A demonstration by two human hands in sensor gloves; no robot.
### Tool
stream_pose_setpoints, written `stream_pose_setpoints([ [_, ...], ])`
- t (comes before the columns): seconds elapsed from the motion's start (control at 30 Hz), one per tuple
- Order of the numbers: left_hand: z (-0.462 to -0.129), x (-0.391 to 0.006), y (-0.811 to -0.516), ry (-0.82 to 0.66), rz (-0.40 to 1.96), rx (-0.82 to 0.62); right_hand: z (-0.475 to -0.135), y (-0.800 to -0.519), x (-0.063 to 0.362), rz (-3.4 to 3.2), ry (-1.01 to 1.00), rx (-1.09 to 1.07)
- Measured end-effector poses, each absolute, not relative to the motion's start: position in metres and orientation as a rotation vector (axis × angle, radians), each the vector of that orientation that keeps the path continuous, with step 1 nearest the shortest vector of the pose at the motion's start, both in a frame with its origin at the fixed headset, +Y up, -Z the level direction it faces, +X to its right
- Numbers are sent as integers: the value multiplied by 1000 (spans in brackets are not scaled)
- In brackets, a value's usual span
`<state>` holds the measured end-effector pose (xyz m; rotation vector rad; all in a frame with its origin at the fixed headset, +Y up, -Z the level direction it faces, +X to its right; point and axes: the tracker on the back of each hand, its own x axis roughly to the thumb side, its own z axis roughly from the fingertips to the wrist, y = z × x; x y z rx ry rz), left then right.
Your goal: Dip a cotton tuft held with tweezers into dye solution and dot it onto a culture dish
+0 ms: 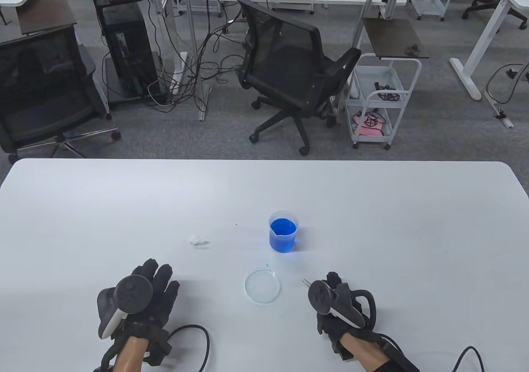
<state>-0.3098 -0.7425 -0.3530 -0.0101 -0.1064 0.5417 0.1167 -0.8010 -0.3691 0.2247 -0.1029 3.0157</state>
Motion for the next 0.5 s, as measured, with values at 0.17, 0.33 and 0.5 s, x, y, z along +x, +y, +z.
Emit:
stream_pose_setpoints([
  [0.17,-353,-311,-742,-102,556,-15,-362,-793,117,2898,-118,291],
  [0.33,-355,-318,-742,-81,583,-18,-358,-789,113,2937,-111,339],
  [0.5,-365,-330,-741,-27,548,-32,-353,-779,116,2931,-150,335],
])
